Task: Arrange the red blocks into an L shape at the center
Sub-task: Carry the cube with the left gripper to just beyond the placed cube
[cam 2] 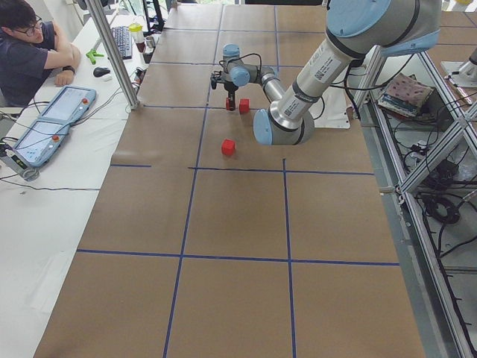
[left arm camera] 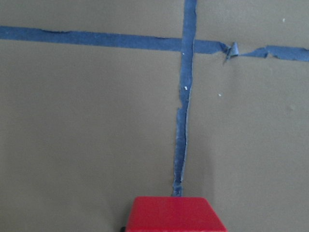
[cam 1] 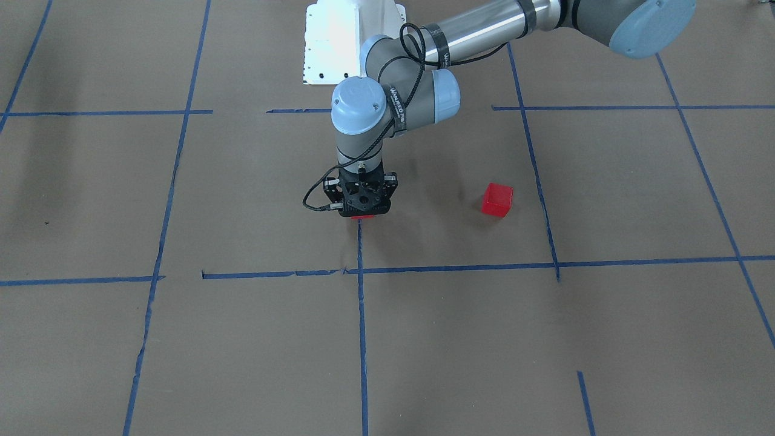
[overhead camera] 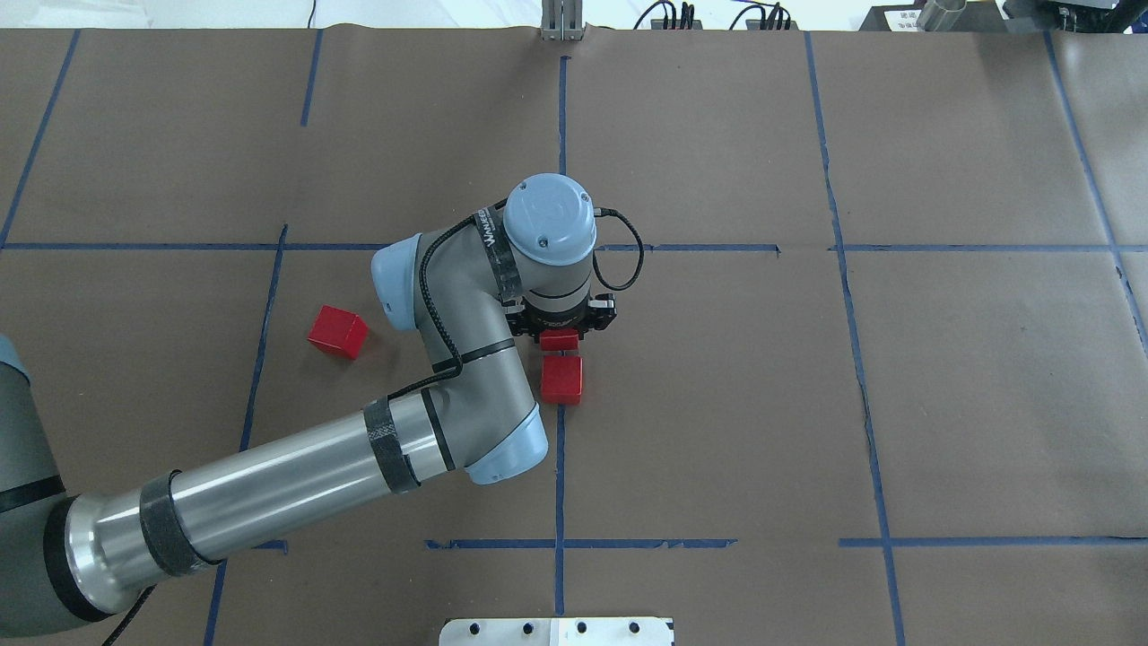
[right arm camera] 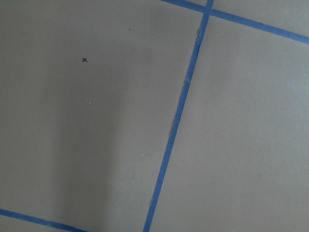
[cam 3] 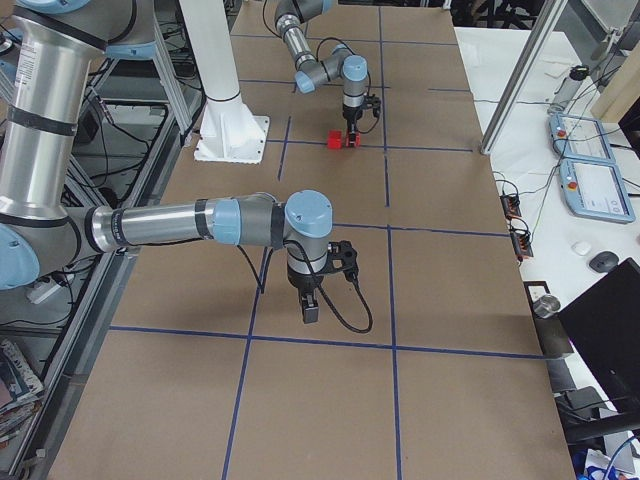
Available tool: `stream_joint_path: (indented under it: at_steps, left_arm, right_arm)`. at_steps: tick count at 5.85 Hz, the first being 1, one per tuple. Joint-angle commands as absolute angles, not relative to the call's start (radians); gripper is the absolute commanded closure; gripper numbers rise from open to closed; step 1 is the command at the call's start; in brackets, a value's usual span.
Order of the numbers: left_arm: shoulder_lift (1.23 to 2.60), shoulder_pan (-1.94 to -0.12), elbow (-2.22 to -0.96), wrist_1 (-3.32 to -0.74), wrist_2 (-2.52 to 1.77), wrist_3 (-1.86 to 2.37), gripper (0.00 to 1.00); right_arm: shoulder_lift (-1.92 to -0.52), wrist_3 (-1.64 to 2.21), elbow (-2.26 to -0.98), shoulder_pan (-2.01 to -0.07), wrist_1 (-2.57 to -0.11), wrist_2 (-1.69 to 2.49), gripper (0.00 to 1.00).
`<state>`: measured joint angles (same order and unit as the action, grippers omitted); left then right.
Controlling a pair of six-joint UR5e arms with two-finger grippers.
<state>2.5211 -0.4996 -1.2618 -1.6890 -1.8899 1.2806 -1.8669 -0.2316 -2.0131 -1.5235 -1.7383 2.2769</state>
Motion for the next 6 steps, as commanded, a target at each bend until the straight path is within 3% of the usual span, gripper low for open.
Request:
stream_joint_path:
  at_steps: [1,6]
  left_arm:
    - [2.520,-0.486,-1.262,-1.690,-1.890,1.279,0.81]
    - [2.517,-0.480,-1.262,-1.692,-1.890,1.278,0.79]
  right_arm:
    - [-1.867,-0.232,-2.014,-1.529,-1.738,2.278,0.00]
    - [-1.867,-0.232,-2.014,-1.535,-1.738,2.278,0.00]
